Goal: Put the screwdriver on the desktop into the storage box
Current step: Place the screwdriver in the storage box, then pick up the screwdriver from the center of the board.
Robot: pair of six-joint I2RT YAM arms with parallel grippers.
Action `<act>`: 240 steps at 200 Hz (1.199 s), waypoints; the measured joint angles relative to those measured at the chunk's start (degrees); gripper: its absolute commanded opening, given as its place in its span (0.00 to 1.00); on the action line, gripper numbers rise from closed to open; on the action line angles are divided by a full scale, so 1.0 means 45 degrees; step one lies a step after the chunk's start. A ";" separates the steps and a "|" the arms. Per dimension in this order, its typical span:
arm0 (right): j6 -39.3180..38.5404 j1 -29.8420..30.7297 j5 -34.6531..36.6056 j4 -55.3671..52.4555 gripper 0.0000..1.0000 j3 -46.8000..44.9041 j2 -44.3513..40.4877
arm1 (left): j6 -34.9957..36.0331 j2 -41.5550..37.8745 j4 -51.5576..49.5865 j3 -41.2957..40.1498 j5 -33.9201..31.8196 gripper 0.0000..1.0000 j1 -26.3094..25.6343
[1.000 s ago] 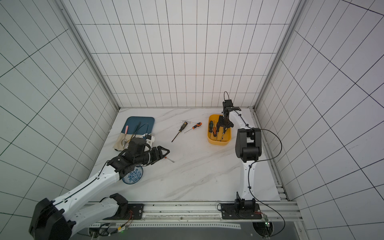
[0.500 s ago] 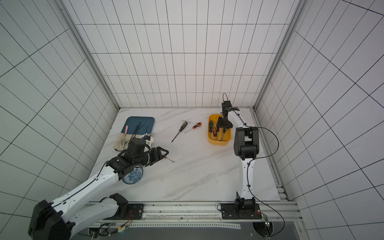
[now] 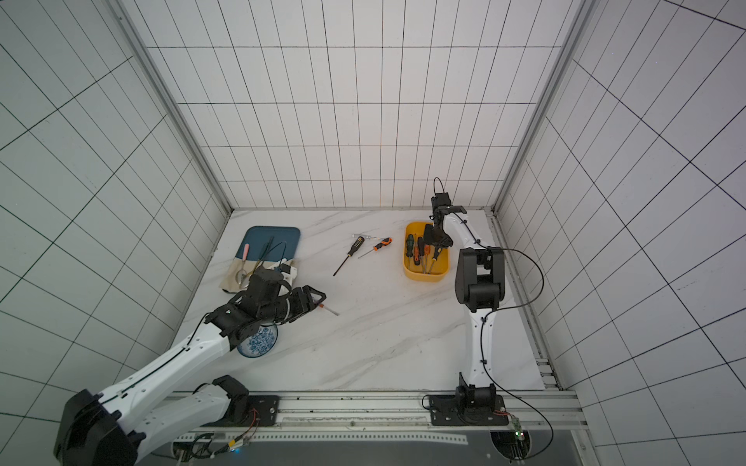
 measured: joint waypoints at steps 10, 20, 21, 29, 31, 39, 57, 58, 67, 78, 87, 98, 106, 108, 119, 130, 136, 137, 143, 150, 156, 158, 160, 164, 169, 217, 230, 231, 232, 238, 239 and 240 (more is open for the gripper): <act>0.0053 0.0063 0.0039 0.0083 0.40 -0.0520 -0.0680 | 0.0000 0.0063 -0.0039 0.0005 -0.0136 0.70 0.0005; 0.0136 0.0180 0.0063 0.0199 0.40 -0.1166 -0.1559 | -0.0005 0.0189 -0.0146 0.0024 -0.0257 0.70 0.0005; 0.0146 0.0219 0.0068 0.0228 0.40 -0.1292 -0.1729 | 0.0000 0.0233 -0.0165 0.0029 -0.0287 0.70 0.0005; 0.0248 0.0355 0.0063 0.0427 0.40 -0.1923 -0.2545 | -0.0010 0.0427 -0.0287 0.0063 -0.0398 0.69 0.0005; 0.0253 0.0393 0.0063 0.0481 0.40 -0.2064 -0.2705 | -0.0010 0.0466 -0.0316 0.0078 -0.0432 0.69 0.0005; 0.0355 0.0588 0.0063 0.0622 0.40 -0.2667 -0.3531 | -0.0029 0.0738 -0.0481 0.0146 -0.0534 0.68 0.0019; 0.0578 0.1166 0.0015 0.1156 0.40 -0.4114 -0.5275 | -0.0136 0.1486 -0.0831 0.0418 -0.0816 0.65 0.0039; 0.0593 0.1190 0.0015 0.1180 0.40 -0.4177 -0.5343 | -0.0131 0.1515 -0.0850 0.0442 -0.0835 0.65 0.0044; 0.0695 0.1549 -0.0024 0.1413 0.40 -0.4877 -0.6037 | -0.0199 0.1909 -0.1039 0.0670 -0.0986 0.63 0.0058; 0.0850 0.2040 -0.0073 0.1787 0.40 -0.5882 -0.6824 | -0.0316 0.2492 -0.1277 0.1030 -0.1209 0.62 0.0102; 0.0928 0.2433 -0.0155 0.1972 0.40 -0.6683 -0.7363 | -0.0418 0.2929 -0.1457 0.1331 -0.1394 0.61 0.0170; 0.1035 0.2851 -0.0214 0.2186 0.40 -0.7626 -0.7936 | -0.0573 0.3468 -0.1637 0.1690 -0.1559 0.59 0.0291; 0.1132 0.3138 -0.0330 0.2322 0.40 -0.8335 -0.8359 | -0.0675 0.3823 -0.1783 0.1943 -0.1729 0.58 0.0398; 0.1175 0.3196 -0.0364 0.2361 0.40 -0.8553 -0.8505 | -0.0709 0.3944 -0.1821 0.2016 -0.1783 0.58 0.0442; 0.1307 0.3361 -0.0568 0.2521 0.40 -0.9442 -0.9107 | -0.0889 0.4420 -0.2016 0.2322 -0.1977 0.57 0.0636; 0.1472 0.3376 -0.0656 0.2637 0.40 -1.0278 -0.9768 | -0.1122 0.4930 -0.2161 0.2599 -0.2147 0.55 0.0913; 0.1549 0.3376 -0.0685 0.2681 0.40 -1.0618 -1.0083 | -0.1234 0.5231 -0.2205 0.2735 -0.2200 0.54 0.1093; 0.1559 0.3376 -0.0685 0.2691 0.40 -1.0661 -1.0127 | -0.1248 0.5265 -0.2215 0.2749 -0.2205 0.54 0.1117; 0.1651 0.3376 -0.0709 0.2739 0.40 -1.1011 -1.0472 | -0.1341 0.5581 -0.2288 0.2890 -0.2244 0.54 0.1287; 0.1715 0.3376 -0.0733 0.2803 0.40 -1.1317 -1.0797 | -0.1447 0.5940 -0.2395 0.3070 -0.2302 0.54 0.1452; 0.1773 0.3376 -0.0743 0.2861 0.40 -1.1594 -1.1108 | -0.1535 0.6280 -0.2501 0.3254 -0.2375 0.54 0.1593; 0.1797 0.3376 -0.0748 0.2871 0.40 -1.1657 -1.1171 | -0.1559 0.6358 -0.2540 0.3308 -0.2409 0.53 0.1617; 0.1812 0.3376 -0.0748 0.2890 0.40 -1.1754 -1.1273 | -0.1583 0.6475 -0.2579 0.3385 -0.2453 0.53 0.1651; 0.1855 0.3376 -0.0748 0.2914 0.40 -1.1895 -1.1429 | -0.1642 0.6679 -0.2647 0.3517 -0.2482 0.53 0.1705; 0.1914 0.3381 -0.0748 0.2934 0.40 -1.2050 -1.1594 | -0.1685 0.6917 -0.2705 0.3667 -0.2521 0.52 0.1749; 0.2244 0.3405 -0.0850 0.3259 0.40 -1.2949 -1.2036 | -0.2011 0.8830 -0.3147 0.4964 -0.2807 0.47 0.1865; 0.2297 0.3405 -0.0923 0.3390 0.40 -1.3090 -1.2036 | -0.2016 0.9107 -0.3245 0.5027 -0.2871 0.47 0.1880; 0.2307 0.3405 -0.0928 0.3400 0.40 -1.3100 -1.2036 | -0.2021 0.9122 -0.3259 0.5027 -0.2871 0.47 0.1885; 0.2312 0.3405 -0.0933 0.3419 0.40 -1.3114 -1.2036 | -0.2016 0.9141 -0.3269 0.5027 -0.2871 0.47 0.1889; 0.2331 0.3415 -0.0942 0.3463 0.40 -1.3163 -1.2036 | -0.2016 0.9209 -0.3332 0.5032 -0.2880 0.46 0.1904; 0.2336 0.3415 -0.0947 0.3473 0.40 -1.3172 -1.2036 | -0.2016 0.9219 -0.3351 0.5027 -0.2885 0.46 0.1909; 0.2336 0.3415 -0.0947 0.3478 0.40 -1.3177 -1.2036 | -0.2016 0.9228 -0.3361 0.5032 -0.2885 0.46 0.1914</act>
